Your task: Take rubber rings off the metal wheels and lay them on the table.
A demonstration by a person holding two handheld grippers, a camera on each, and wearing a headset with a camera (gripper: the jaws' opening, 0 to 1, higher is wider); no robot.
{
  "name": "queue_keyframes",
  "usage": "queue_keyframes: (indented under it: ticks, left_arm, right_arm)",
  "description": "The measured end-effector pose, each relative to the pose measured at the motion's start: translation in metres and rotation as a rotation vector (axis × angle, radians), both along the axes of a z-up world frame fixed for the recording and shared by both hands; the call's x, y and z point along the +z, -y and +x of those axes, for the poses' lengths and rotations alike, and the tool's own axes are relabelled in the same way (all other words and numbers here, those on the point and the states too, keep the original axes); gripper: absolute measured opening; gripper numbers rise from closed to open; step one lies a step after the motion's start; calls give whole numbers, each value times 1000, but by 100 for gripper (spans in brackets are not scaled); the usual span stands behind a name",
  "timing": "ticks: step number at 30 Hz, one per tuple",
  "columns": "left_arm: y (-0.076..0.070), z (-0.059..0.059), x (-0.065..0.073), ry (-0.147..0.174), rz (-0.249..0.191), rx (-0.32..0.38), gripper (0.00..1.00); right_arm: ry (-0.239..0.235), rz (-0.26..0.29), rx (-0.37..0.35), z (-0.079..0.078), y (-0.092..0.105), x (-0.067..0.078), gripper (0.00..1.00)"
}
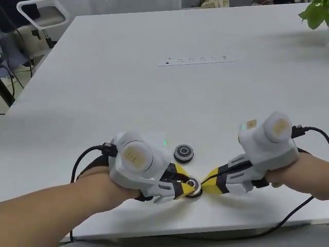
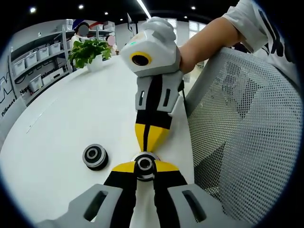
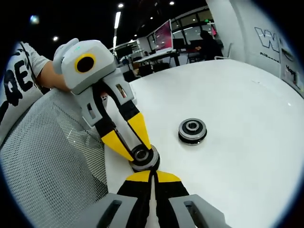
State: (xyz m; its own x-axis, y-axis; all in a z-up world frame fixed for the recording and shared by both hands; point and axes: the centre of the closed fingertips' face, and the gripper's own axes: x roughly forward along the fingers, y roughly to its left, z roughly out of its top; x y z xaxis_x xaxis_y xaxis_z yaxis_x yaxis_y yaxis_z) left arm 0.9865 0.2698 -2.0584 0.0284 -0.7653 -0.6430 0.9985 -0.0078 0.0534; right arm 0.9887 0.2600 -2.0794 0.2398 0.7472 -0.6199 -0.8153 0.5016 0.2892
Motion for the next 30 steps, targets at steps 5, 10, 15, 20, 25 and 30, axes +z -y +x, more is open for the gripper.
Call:
queue_keyframes:
  ticks: [5, 10, 15, 20, 25, 30]
  left_arm:
    - [0, 0, 0, 0, 2, 1, 8]
    - [0, 0, 0, 0, 2, 1, 8]
    - [0, 0, 0, 0, 2, 1, 8]
    - [0, 0, 0, 0, 3, 3, 8]
    - [0, 0, 0, 0, 3, 4, 8]
    - [0, 0, 0, 0, 7, 5, 8]
  right_arm:
    - [-77, 32, -70, 2, 2, 1, 0]
    - [-109, 67, -97, 2, 4, 5, 0]
    - [-132, 103, -123, 2, 1, 11, 0]
    - [-144, 133, -132, 2, 0, 15, 0]
    - [-141, 139, -128, 2, -3, 17, 0]
    - [-146, 152, -129, 1, -4, 20, 0]
